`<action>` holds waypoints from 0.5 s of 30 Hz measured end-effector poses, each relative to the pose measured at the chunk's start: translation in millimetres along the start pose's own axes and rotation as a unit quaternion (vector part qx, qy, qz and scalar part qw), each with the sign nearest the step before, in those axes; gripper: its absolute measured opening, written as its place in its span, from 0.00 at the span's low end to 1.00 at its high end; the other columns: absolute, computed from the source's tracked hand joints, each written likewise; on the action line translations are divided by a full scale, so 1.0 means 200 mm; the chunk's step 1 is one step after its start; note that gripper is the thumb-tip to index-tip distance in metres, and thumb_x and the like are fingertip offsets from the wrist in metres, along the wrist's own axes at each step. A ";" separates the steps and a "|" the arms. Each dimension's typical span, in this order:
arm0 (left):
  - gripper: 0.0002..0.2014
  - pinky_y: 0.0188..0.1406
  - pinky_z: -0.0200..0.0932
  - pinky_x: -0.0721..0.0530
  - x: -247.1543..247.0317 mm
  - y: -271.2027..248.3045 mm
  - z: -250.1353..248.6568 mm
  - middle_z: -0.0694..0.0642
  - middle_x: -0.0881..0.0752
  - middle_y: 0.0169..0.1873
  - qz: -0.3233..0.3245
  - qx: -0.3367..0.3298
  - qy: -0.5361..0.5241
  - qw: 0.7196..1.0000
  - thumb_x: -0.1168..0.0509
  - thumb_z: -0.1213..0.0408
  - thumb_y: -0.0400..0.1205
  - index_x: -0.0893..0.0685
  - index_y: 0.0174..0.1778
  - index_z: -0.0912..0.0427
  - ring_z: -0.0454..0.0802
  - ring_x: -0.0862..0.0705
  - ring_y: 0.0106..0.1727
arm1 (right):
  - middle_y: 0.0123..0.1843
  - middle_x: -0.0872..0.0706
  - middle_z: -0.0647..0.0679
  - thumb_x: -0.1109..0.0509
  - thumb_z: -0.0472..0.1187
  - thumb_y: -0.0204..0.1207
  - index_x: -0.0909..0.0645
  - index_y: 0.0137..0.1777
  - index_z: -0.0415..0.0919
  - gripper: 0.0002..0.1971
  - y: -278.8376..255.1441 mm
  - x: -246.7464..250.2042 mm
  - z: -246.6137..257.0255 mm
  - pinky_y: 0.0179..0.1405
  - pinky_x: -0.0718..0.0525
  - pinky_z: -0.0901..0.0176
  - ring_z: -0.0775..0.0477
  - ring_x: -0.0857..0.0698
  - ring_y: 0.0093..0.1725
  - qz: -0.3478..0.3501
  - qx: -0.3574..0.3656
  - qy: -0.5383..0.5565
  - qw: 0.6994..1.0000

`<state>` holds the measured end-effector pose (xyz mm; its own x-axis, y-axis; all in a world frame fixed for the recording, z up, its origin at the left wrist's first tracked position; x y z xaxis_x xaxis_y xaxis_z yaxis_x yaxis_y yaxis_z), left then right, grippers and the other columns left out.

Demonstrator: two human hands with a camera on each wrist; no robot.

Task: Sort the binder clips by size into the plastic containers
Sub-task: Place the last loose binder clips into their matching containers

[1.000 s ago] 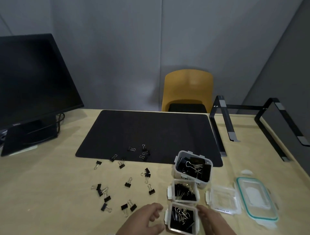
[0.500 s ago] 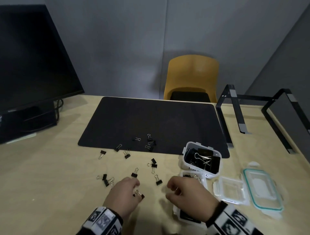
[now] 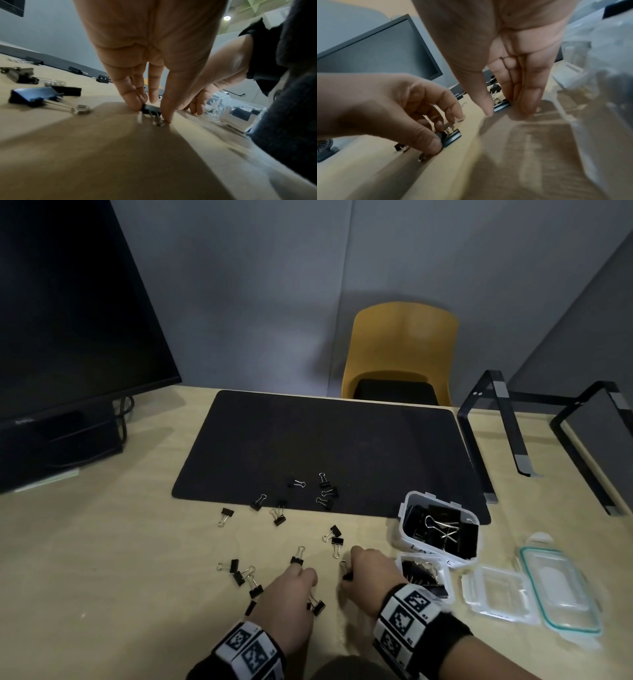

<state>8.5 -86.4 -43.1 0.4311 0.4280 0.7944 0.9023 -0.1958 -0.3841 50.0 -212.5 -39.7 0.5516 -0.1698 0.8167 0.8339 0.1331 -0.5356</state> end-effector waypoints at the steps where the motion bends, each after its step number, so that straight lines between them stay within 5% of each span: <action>1: 0.18 0.56 0.38 0.23 0.00 0.01 -0.01 0.47 0.27 0.62 0.002 -0.010 0.007 1.000 0.36 0.69 0.79 0.26 0.64 0.51 0.47 0.23 0.60 | 0.60 0.19 0.41 0.36 0.40 0.76 0.26 0.60 0.38 0.14 0.00 0.00 0.00 0.52 0.22 0.55 0.39 0.18 0.59 -0.003 -0.004 -0.003 1.000; 11: 0.12 0.54 0.41 0.25 -0.02 0.04 -0.06 0.51 0.23 0.58 0.029 -0.096 0.067 0.993 0.39 0.64 0.81 0.22 0.60 0.54 0.49 0.22 0.57 | 0.59 0.18 0.40 0.37 0.37 0.74 0.24 0.53 0.39 0.09 0.00 0.02 0.00 0.49 0.22 0.56 0.39 0.17 0.58 -0.006 -0.027 0.021 0.999; 15: 0.10 0.53 0.45 0.24 -0.04 0.05 -0.09 0.53 0.24 0.57 0.041 -0.114 0.101 0.988 0.41 0.60 0.81 0.25 0.57 0.55 0.51 0.23 0.58 | 0.55 0.17 0.42 0.34 0.40 0.70 0.28 0.46 0.43 0.07 -0.03 0.06 -0.04 0.41 0.29 0.61 0.44 0.22 0.47 -0.033 -0.024 0.068 0.997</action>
<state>14.3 -108.0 -45.2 0.4746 0.2227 0.8516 0.8334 -0.4250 -0.3533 52.8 -222.4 -27.9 0.4906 -0.3083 0.8151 0.8662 0.0705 -0.4947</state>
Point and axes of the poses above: each hand's wrist, its own y-axis towards the middle knuckle, its own x-axis out of the back of the hand, z = x × y, the point moved 7 cm from there along y, towards the middle knuckle
